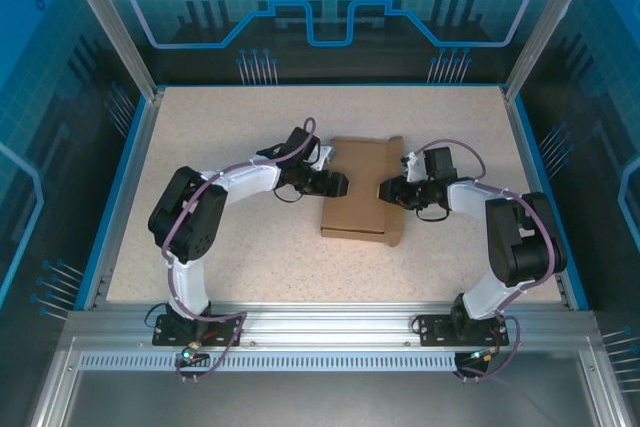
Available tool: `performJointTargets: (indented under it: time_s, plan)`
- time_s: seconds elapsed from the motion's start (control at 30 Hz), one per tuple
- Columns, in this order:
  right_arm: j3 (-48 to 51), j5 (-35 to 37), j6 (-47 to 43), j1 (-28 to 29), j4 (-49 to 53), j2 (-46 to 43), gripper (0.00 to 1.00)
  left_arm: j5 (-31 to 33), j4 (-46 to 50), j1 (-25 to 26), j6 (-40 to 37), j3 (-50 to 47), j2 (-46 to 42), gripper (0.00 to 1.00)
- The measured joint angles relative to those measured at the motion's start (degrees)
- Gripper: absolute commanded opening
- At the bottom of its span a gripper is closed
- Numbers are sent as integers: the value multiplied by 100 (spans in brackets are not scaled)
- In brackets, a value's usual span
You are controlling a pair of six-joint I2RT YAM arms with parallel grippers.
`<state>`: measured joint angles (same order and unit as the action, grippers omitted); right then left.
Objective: Fold the paper box
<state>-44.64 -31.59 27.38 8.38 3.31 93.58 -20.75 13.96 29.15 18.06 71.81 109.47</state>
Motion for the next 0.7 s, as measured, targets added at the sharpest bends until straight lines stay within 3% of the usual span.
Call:
performJointTargets:
  time_s: [0.2, 0.53, 0.7]
  plan:
    - [-2, -2, 0, 0, 2, 0, 39, -105, -114, -94, 7, -96, -35, 66]
    - [-122, 9, -142, -22, 330, -52, 51, -52, -96, -151, -15, -140, 22, 48]
    - [-122, -39, -131, -24, 439, -68, 44, -57, -151, -153, 0, -203, 24, 42]
